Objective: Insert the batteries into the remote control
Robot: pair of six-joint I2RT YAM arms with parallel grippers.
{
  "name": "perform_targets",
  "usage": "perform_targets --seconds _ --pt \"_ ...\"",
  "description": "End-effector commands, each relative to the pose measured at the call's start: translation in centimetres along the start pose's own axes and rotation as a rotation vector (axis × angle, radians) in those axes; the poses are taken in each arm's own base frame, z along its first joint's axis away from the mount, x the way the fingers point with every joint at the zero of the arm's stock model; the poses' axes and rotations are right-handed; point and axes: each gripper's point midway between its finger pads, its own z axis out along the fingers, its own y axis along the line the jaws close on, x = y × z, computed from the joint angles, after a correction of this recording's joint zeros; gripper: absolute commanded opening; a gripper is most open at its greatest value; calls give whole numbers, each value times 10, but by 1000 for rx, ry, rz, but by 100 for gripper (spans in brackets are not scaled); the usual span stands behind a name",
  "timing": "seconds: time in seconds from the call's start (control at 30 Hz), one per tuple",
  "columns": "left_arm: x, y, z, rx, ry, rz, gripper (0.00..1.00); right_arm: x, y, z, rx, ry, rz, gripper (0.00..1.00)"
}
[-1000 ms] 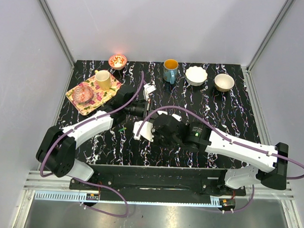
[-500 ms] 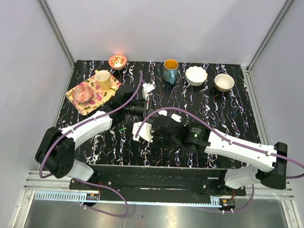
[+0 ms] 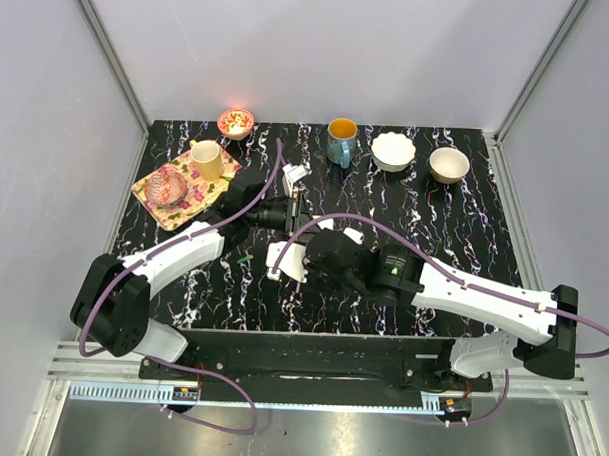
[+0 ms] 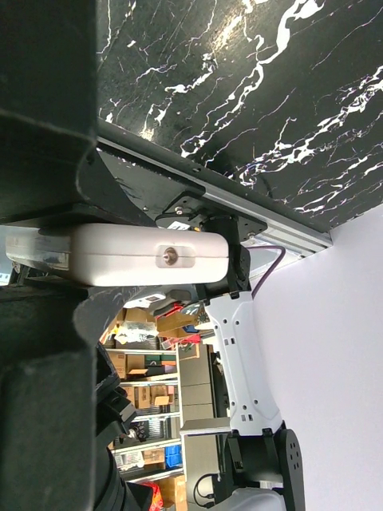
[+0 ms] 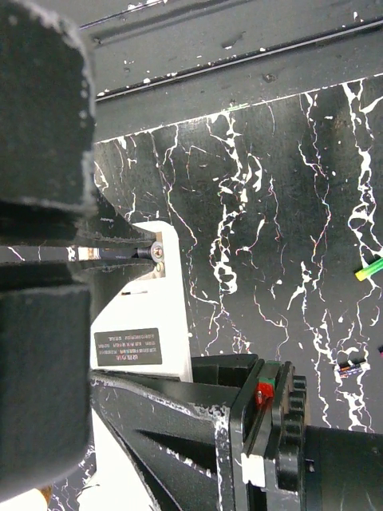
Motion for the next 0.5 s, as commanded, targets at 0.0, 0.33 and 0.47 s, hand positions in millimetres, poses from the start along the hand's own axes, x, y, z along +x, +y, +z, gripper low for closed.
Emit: perform_targets --seconds 0.0,0.33,0.47 --pt "-15 -55 -11 118 -21 42 0 41 26 4 -95 148 -24 0" --pt "-18 -47 -10 84 -6 19 0 44 32 -3 -118 186 -50 0" --pt "-19 -48 -11 85 -7 21 0 51 35 -7 -117 211 -67 0"
